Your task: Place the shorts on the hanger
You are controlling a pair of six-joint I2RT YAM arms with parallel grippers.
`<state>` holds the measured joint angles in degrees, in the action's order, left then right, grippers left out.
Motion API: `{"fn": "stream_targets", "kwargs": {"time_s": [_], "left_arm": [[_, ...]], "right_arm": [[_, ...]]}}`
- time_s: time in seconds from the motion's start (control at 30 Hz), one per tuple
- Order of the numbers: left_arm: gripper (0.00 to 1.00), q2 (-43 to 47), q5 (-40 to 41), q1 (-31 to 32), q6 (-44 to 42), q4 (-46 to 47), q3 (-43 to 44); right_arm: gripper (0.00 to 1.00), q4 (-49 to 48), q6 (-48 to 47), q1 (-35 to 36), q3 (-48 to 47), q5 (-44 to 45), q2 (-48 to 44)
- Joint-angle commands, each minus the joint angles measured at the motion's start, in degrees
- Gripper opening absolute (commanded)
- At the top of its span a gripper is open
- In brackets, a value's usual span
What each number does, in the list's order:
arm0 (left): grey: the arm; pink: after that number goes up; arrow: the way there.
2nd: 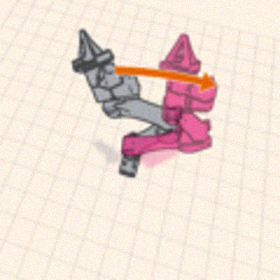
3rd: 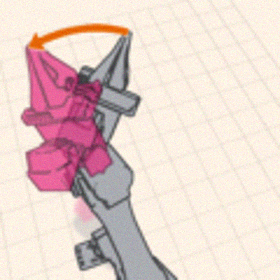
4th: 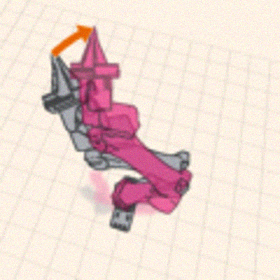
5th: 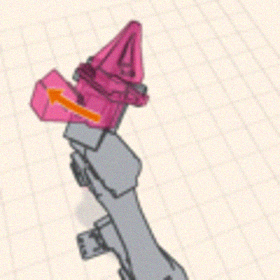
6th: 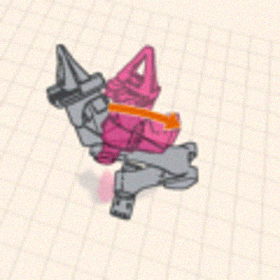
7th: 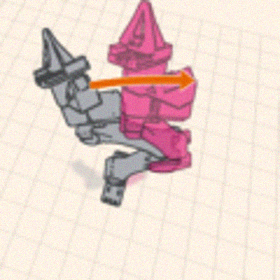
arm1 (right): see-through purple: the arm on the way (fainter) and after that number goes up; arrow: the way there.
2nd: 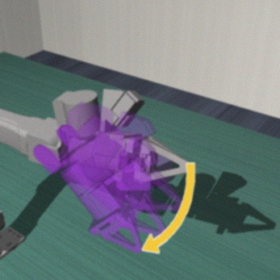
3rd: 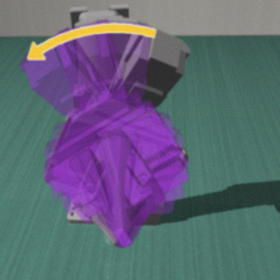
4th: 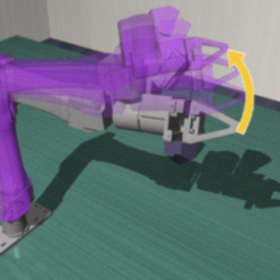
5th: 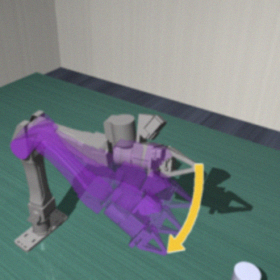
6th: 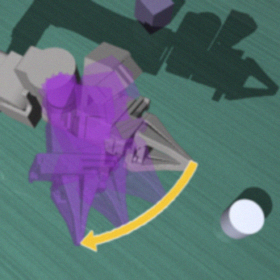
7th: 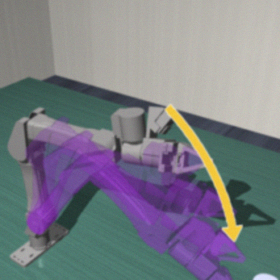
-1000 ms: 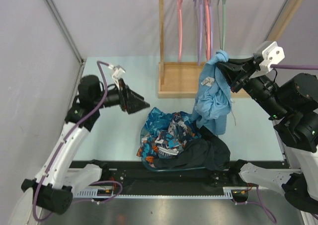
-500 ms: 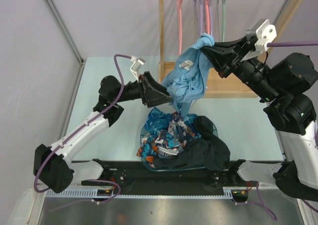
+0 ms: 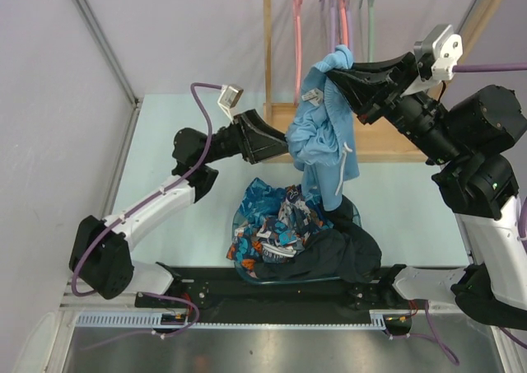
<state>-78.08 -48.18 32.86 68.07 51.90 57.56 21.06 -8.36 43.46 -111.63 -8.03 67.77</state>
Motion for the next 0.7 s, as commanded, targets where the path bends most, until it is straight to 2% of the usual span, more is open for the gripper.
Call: {"fn": "stream_targets", "kwargs": {"time_s": [0.0, 0.13, 0.23, 0.33, 0.67], "left_arm": [[0.65, 0.39, 0.99, 0.89, 4.79, 8.39, -1.22], [0.65, 0.12, 0.90, 0.36, 6.98, 10.14, -5.08], [0.73, 0.04, 0.81, 0.36, 8.92, 12.52, -7.72], [0.77, -0.31, 0.72, 0.36, 10.41, 14.54, -8.25], [0.80, -2.25, 2.56, 0.36, 14.37, 17.89, -0.79]], "right_arm": [[0.00, -7.70, 1.50, 0.48, -0.86, -0.41, -0.80], [0.00, -7.70, 1.59, 0.57, -1.57, 0.21, -0.79], [0.00, -7.61, 2.03, 0.57, -2.01, 0.30, -0.79], [0.00, -7.52, 2.21, 0.57, -2.36, 0.21, -0.62], [0.00, -7.52, 4.05, 0.66, 2.55, -0.58, -2.20]]}}
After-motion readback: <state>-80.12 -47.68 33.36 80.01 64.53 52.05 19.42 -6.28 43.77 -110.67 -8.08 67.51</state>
